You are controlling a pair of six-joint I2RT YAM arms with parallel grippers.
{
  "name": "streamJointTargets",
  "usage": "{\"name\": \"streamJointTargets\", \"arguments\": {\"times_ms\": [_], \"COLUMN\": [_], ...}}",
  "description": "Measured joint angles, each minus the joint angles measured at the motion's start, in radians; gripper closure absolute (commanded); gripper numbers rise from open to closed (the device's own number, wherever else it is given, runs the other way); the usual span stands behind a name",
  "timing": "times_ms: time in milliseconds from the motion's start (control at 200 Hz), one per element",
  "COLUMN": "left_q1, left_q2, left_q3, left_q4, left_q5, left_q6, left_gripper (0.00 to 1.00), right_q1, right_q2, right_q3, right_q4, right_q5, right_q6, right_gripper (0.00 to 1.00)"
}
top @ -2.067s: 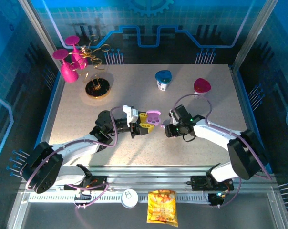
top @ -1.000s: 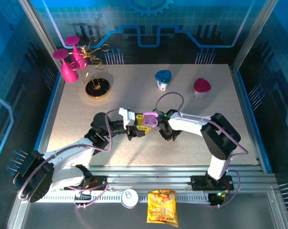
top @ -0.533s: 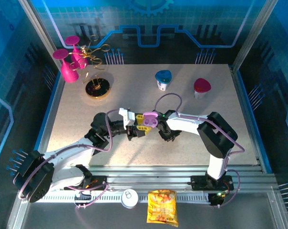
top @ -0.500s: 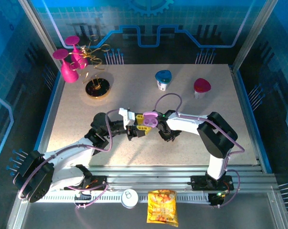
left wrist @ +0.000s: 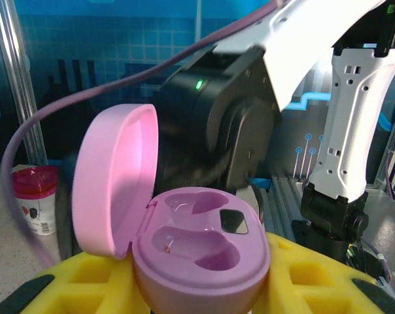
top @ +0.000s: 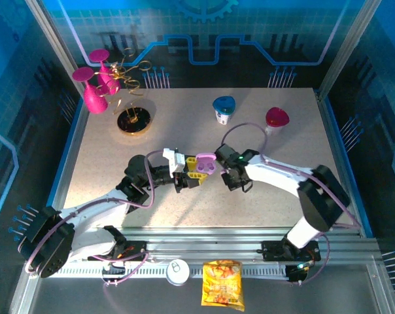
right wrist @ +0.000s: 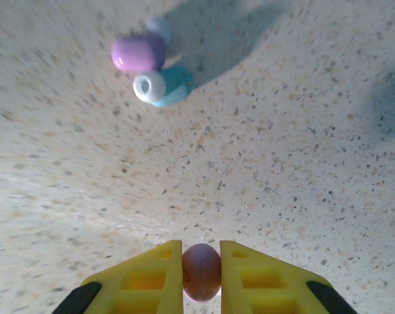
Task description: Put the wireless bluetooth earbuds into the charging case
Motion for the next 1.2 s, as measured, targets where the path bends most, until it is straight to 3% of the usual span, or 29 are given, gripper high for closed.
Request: {"name": "streamJointTargets", "arguments": {"times_ms": [235,525,926,1201], "left_q1": [0.000,0.000,0.000,0.000], "left_q2": [0.009,0.025,0.060,0.115], "left_q3": [-0.001,-0.001,-0.001,-0.001], "left_q4": [0.008,0.015,0.043,0.087], "left_q5": [0.000,0.000,0.001,0.000], "left_q6": [0.000,-0.003,-0.011,-0.010], "left_gripper": [0.81,0.81,0.81,0.81], "right_q1": [-0.189,-0.318,-0.410,-0.417], "right_q2": [-0.204,-0.269,-0.264,-0.274], "right_q3": [-0.150,-0.263,-0.253,-0.227], "right_q4": [0.152,0.315,0.338,0.351], "right_q5": [-0.317,-0.680,-0.816,-0.862], "right_q6": [0.055,0.139,0.210,0.217], "right_gripper": [0.85,0.84,0.84,0.84]}}
